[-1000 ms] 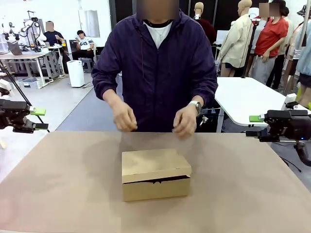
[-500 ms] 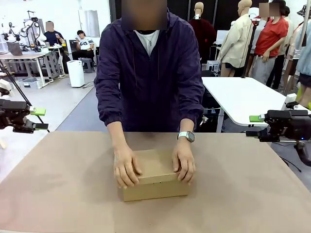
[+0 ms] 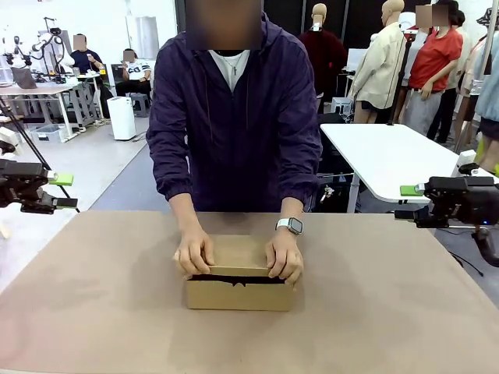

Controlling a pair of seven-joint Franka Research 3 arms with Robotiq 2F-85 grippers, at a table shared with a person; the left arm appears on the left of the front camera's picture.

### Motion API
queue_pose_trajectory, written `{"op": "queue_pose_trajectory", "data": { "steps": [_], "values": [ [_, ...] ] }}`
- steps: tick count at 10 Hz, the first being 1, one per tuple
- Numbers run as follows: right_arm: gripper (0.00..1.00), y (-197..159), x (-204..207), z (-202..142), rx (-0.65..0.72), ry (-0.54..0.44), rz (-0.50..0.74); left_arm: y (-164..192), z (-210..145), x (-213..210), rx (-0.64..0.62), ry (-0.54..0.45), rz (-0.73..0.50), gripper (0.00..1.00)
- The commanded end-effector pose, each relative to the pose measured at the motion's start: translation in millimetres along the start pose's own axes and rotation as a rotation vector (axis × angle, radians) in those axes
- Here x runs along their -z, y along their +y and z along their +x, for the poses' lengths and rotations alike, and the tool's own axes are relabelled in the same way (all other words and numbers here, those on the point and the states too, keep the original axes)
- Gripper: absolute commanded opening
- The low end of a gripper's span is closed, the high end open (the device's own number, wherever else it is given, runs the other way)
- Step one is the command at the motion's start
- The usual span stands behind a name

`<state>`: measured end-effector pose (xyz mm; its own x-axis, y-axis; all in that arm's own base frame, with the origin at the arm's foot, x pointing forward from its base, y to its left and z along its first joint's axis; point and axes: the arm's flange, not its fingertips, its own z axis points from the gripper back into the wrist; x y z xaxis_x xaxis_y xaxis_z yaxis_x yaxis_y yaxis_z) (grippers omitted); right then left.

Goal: Pack the items into the box.
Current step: Close the Mailer Box.

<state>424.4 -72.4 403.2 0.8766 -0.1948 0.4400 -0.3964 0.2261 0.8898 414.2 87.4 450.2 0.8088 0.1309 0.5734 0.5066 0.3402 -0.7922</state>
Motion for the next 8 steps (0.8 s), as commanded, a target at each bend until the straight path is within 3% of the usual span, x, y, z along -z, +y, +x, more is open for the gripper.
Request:
{"op": "queue_pose_trajectory", "data": {
  "steps": [1, 8],
  "values": [
    [1.00, 1.7, 0.7, 1.6, -0.002, -0.004, 0.011, -2.6, 1.0, 0.2, 0.004, -0.001, 0.006, 1.00],
    [1.00, 1.7, 0.7, 1.6, -0.002, -0.004, 0.011, -2.6, 1.0, 0.2, 0.004, -0.001, 0.006, 1.00]
  ]
}}
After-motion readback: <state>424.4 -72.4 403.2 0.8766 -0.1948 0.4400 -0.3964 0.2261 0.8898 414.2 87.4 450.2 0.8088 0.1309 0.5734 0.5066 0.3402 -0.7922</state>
